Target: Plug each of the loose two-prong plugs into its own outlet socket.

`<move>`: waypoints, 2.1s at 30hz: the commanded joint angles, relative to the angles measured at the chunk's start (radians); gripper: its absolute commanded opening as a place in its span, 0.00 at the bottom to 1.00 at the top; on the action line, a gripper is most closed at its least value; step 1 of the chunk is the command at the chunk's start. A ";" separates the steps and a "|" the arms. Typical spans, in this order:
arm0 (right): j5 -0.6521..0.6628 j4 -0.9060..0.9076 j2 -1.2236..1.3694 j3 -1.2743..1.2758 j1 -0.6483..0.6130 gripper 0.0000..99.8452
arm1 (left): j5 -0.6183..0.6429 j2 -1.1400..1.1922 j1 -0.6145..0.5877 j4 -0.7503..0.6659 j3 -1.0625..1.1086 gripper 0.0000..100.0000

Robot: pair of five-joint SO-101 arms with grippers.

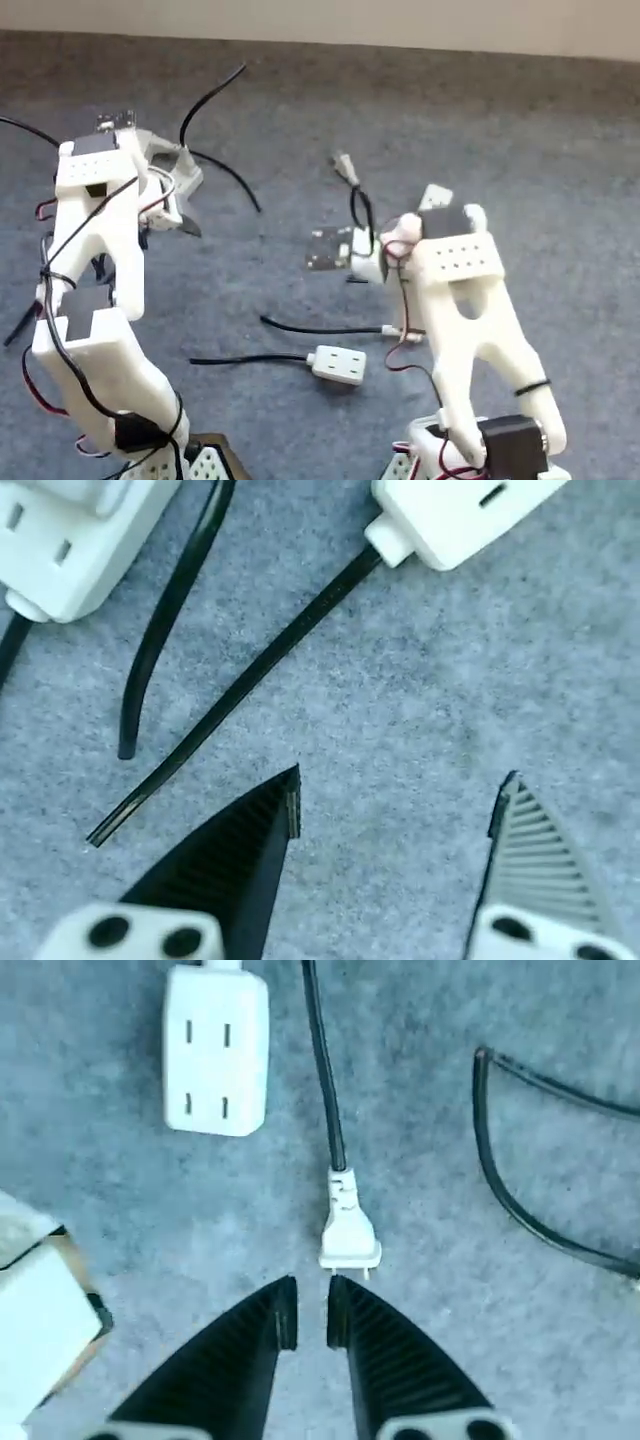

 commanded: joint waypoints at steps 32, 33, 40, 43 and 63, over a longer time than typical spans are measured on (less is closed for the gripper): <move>-0.028 -0.536 -0.051 0.487 -0.016 0.06 | -0.015 -0.030 -0.004 -0.006 0.004 0.31; -0.028 -0.536 -0.051 0.487 -0.016 0.02 | -0.015 -0.030 -0.004 -0.006 0.004 0.31; -0.023 -0.538 -0.051 0.489 -0.015 0.01 | -0.015 -0.028 -0.004 -0.006 0.004 0.31; -0.029 -0.539 -0.051 0.484 -0.015 0.01 | -0.015 -0.028 -0.002 -0.006 0.004 0.31; -0.967 -0.062 -0.053 -0.516 -0.067 0.01 | -0.270 -0.041 0.122 0.324 -0.748 0.31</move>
